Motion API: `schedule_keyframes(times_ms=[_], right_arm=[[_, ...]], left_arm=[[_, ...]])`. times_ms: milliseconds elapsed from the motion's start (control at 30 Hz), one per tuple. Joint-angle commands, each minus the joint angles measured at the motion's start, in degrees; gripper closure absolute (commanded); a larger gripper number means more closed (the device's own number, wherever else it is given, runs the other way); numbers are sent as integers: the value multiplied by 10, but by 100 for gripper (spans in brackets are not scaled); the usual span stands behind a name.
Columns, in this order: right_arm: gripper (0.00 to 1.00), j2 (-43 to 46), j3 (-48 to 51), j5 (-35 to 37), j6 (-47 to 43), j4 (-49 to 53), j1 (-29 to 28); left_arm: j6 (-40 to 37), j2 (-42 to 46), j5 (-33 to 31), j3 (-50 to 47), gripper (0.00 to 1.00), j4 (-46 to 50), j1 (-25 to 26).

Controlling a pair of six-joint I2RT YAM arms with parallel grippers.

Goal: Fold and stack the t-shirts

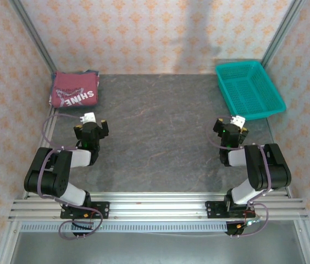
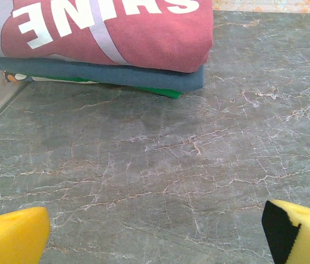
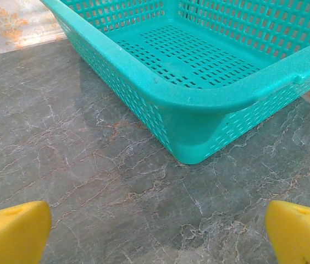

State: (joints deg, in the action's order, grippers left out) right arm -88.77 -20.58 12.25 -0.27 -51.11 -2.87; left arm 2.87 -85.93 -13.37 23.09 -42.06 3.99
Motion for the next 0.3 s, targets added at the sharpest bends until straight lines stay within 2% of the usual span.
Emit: schedule_keyframes(times_ms=[0,267], right_arm=[[1,1,-7,8,-7,-16,-4],[1,2,-6,0,-4,-17,1]], left_arm=[[-12,3,-12,1,0,-27,-2],[-14,3,-11,0,0,-27,-2]])
